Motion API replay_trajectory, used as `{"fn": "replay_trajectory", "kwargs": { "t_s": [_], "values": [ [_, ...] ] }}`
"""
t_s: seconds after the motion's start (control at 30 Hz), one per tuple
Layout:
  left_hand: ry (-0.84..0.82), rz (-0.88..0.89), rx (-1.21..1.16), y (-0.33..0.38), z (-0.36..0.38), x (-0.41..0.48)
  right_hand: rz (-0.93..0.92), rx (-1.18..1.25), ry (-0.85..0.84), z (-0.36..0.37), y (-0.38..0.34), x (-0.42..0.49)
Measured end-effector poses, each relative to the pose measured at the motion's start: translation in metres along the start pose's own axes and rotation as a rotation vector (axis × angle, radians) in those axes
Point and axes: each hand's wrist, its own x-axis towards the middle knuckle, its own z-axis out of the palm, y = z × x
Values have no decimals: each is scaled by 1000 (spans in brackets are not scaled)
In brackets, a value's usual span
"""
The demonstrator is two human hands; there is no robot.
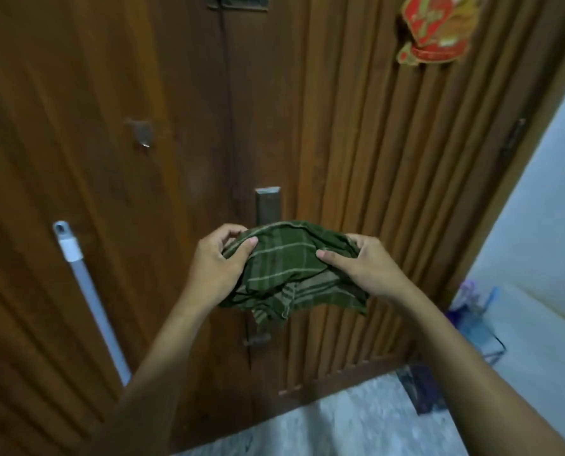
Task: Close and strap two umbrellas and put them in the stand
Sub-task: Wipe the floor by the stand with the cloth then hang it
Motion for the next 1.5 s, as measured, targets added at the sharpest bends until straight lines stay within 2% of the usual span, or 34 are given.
{"fn": "replay_trajectory", "kwargs": {
  "t_s": [0.13, 0.23, 0.3, 0.4, 0.47, 0.57, 0.67, 0.77, 0.83, 0.9, 1.0, 1.07, 1.17, 1.27, 1.37, 1.5],
  "values": [
    [-11, -68, -57, 8, 104, -43, 7, 165, 116, -64, 61, -53],
    [9, -131, -111, 23, 198, -75, 88, 354, 108, -110, 106, -93],
    [-8, -154, -173, 40, 258, -95, 116, 395, 200, -140, 131, -114],
    [-143, -235, -254, 66, 333, -121, 186, 495, 297, -178, 162, -137],
    [-301, -337, -346, 79, 374, -130, 252, 614, 342, -200, 181, -148],
    [-496, -440, -431, 83, 422, -127, 300, 825, 382, -238, 209, -161],
    [-608, -308, -380, 64, 457, -117, 329, 843, 374, -268, 234, -164],
    [-614, -183, -267, 45, 497, -103, 416, 802, 459, -290, 259, -151],
    [-516, -172, -223, 28, 527, -91, 453, 816, 520, -308, 275, -138],
    [-466, -271, -232, 8, 556, -78, 461, 867, 559, -329, 297, -125],
    [-671, -484, -271, -21, 601, -62, 499, 965, 608, -361, 330, -109],
    [-752, -516, -264, -35, 626, -60, 526, 1015, 608, -378, 352, -104],
    [-740, -557, -249, -45, 658, -67, 583, 1104, 515, -395, 378, -102],
    [-701, -513, -179, -53, 693, -75, 616, 950, 427, -413, 413, -103],
    [-658, -477, -92, -66, 733, -90, 640, 715, 449, -436, 453, -104],
    [-595, -546, -50, -103, 795, -126, 646, 480, 416, -464, 533, -109]
  ]
}}
